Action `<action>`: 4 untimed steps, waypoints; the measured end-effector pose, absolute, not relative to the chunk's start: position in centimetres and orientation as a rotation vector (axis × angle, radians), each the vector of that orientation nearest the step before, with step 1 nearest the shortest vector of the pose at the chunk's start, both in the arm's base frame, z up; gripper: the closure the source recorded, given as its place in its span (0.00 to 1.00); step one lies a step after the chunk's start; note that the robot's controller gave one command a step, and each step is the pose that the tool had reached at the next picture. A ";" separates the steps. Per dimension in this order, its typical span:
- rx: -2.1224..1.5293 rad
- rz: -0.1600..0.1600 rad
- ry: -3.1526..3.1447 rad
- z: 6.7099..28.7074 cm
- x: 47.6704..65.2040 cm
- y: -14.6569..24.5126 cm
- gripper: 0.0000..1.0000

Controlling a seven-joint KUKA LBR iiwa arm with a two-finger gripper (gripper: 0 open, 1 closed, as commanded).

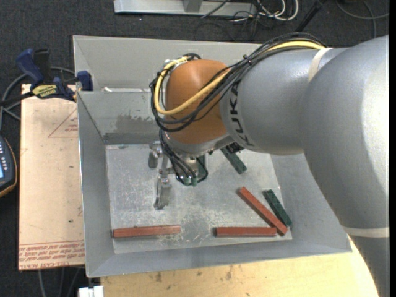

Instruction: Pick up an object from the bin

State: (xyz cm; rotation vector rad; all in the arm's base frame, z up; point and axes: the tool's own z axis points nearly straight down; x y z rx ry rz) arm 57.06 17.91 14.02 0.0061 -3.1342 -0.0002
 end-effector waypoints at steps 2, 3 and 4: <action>-0.216 -0.004 -3.141 7.1 48.8 16.3 0.00; -0.217 -0.002 -3.134 7.0 48.5 16.3 1.00; 0.264 -0.005 -3.141 26.6 49.0 18.2 1.00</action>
Offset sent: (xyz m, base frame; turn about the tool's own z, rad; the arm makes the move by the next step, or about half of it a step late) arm -0.0798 -0.0215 -0.0405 -0.0260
